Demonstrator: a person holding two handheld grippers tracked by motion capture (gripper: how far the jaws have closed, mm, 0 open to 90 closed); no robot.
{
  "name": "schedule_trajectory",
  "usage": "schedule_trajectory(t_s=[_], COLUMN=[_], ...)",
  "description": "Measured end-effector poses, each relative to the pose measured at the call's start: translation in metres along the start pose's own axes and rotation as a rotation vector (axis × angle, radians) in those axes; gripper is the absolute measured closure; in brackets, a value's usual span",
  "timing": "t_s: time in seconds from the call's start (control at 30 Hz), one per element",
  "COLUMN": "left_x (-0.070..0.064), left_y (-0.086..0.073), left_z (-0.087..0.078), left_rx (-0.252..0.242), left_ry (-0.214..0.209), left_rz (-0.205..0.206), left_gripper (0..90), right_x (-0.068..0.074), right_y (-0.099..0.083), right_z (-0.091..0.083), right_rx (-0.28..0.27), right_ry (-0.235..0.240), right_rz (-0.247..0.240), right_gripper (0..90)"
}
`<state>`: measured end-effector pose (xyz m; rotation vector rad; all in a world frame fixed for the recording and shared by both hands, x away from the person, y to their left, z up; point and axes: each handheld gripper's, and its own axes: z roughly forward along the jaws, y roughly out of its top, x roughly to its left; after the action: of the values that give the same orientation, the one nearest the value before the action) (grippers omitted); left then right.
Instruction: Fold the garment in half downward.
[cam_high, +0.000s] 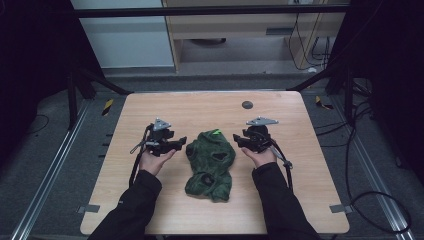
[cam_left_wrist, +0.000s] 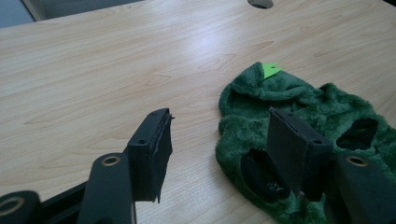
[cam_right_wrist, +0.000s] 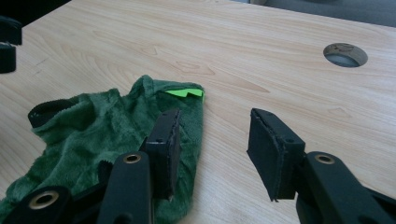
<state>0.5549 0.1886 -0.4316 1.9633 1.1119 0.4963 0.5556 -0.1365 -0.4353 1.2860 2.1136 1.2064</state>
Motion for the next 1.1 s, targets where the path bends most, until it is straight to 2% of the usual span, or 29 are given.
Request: schedule_trajectory(t_s=[0.2,0.63,0.83,0.97,1.1], left_x=[-0.001,0.0,-0.001,-0.003,-0.001], left_y=[0.0,0.0,-0.003,-0.005,-0.007], left_z=[0.014,0.04,0.051,0.056,0.061], left_rx=[0.021,0.058,0.082,0.096,0.11], left_ry=[0.011,-0.01,-0.024,-0.026,-0.032], left_rz=[0.0,-0.011,-0.019,-0.007,-0.018], left_gripper=[41.3,45.5,49.2,51.5,53.4], right_x=[0.0,-0.001,0.001,0.002,0.003], right_y=[-0.003,-0.008,-0.011,-0.014,-0.017], right_z=[0.01,0.025,0.031,0.036,0.04], right_rx=[0.03,0.066,0.09,0.105,0.122], right_ry=[0.004,0.018,0.028,0.034,0.041], right_rz=[0.0,0.011,0.004,-0.001,0.002], right_gripper=[53.6,54.6,54.8,55.1,55.0])
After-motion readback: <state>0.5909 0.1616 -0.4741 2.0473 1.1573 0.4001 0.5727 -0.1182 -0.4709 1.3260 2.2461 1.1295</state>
